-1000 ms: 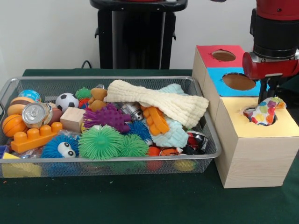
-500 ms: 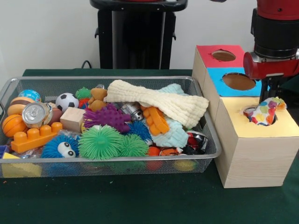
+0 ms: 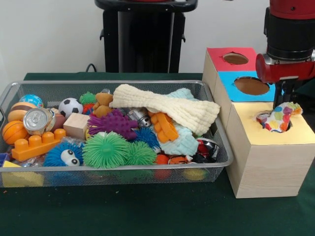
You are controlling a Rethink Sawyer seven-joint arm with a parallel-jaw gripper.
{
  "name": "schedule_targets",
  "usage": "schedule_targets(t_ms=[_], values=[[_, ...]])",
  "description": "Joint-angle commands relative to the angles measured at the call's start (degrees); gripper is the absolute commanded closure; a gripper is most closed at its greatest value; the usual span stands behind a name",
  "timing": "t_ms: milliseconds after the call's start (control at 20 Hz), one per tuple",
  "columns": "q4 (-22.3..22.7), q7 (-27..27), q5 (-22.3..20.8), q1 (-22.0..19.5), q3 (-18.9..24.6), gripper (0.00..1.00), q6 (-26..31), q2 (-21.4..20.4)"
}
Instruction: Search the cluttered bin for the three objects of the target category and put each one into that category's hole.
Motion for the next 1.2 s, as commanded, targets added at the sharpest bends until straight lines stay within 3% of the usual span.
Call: schedule_targets(t_ms=[50, 650, 1200], values=[[4.2, 2.0, -0.2, -3.0, 2.7, 1.00, 1.6, 1.1], [5.7, 0.2, -2.1, -5.4, 4.5, 1.00, -2.9, 3.4], [3.6, -0.4, -2.3, -5.4, 5.1, 1.00, -0.5, 4.0]])
